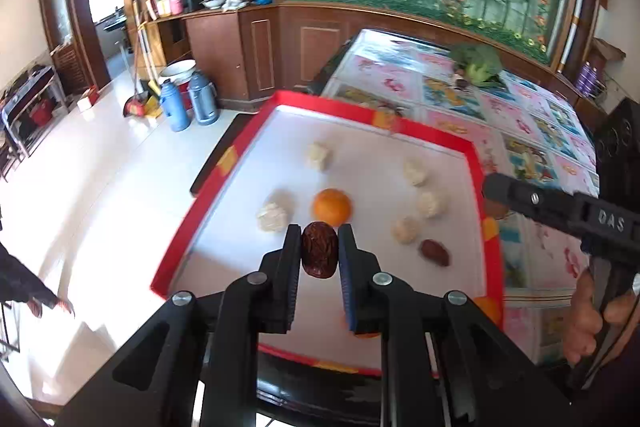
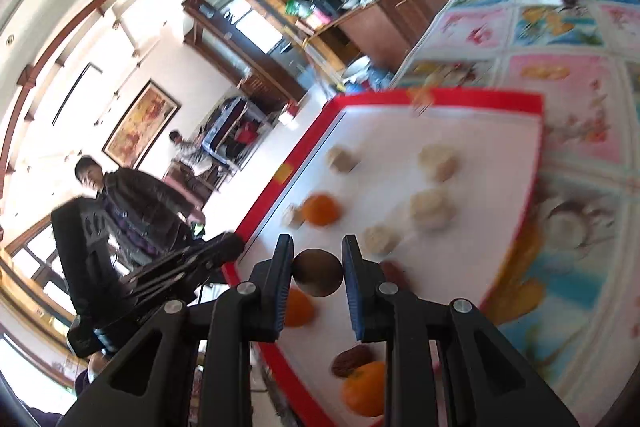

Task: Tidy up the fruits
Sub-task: 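Carry the date and nut over the tray and open both tools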

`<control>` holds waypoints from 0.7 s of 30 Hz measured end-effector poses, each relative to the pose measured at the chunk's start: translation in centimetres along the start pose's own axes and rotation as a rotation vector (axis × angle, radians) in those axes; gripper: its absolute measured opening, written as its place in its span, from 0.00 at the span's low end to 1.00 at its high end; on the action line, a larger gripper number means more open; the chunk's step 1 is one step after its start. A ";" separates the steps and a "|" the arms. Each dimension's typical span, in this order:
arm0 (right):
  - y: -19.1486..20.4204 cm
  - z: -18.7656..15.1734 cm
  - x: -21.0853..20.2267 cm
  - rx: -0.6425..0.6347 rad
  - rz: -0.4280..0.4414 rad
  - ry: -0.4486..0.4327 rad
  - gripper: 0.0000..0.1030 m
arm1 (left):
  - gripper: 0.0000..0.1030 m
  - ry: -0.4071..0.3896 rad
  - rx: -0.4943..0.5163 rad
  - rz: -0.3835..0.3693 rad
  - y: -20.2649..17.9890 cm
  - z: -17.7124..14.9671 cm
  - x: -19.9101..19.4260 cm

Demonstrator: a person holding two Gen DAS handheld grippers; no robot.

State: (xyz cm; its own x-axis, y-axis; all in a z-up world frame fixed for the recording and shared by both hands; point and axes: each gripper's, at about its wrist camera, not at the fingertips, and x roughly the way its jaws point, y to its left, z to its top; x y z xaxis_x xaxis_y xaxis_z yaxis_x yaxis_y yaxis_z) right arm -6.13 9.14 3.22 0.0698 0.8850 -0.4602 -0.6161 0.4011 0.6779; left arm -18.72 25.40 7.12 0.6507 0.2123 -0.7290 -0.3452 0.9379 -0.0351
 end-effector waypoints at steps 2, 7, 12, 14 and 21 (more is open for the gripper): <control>1.0 -0.9 0.7 -0.025 -0.026 0.011 0.23 | 0.19 0.005 -0.021 0.015 1.2 -0.5 0.3; 1.4 -1.1 1.8 -0.044 -0.142 0.009 0.23 | 0.19 0.037 -0.026 0.010 2.0 -1.8 1.7; 1.5 -1.5 2.7 -0.066 -0.220 0.034 0.24 | 0.19 0.048 -0.022 0.003 1.6 -2.4 2.4; 1.5 -1.8 3.2 -0.078 -0.273 0.039 0.25 | 0.19 0.048 -0.015 0.010 1.4 -2.7 2.6; 2.8 -2.6 1.2 -0.091 -0.286 -0.012 0.47 | 0.20 0.073 -0.012 0.053 1.1 -3.3 2.8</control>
State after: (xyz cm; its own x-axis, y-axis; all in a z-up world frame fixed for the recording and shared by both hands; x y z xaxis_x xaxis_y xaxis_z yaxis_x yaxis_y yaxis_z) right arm -9.81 10.77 3.09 0.2596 0.7419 -0.6182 -0.6380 0.6123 0.4669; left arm -19.52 26.15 2.74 0.5807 0.2401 -0.7779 -0.3863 0.9224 -0.0037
